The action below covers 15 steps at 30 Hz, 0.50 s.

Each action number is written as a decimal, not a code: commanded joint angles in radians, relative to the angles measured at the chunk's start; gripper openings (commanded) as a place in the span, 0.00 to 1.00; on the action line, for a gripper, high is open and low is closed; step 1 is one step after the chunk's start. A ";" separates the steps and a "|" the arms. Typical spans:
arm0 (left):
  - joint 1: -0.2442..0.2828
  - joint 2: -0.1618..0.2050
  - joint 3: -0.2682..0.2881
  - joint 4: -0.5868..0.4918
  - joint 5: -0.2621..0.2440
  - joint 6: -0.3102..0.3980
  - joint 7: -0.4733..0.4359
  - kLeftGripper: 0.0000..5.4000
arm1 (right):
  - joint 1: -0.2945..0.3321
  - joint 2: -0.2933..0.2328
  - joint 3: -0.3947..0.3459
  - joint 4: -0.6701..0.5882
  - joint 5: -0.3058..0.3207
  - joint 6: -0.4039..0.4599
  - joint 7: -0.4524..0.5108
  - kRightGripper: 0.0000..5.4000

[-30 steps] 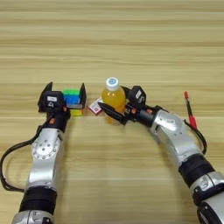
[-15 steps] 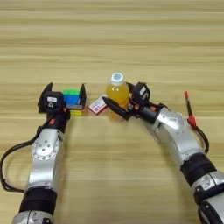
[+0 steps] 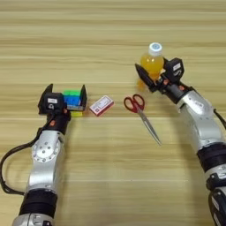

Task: Move the objects on the table

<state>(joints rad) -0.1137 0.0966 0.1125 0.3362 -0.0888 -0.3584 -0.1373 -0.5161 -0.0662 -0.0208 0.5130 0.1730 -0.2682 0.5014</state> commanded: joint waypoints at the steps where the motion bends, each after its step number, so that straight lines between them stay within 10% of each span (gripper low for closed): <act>1: 0.008 -0.001 -0.007 -0.014 0.004 0.006 0.000 1.00 | -0.063 -0.013 -0.039 0.061 0.009 -0.002 -0.043 0.66; 15: 0.009 0.001 -0.007 -0.011 0.005 0.006 0.001 1.00 | -0.125 -0.027 -0.083 0.256 0.005 0.000 -0.089 0.66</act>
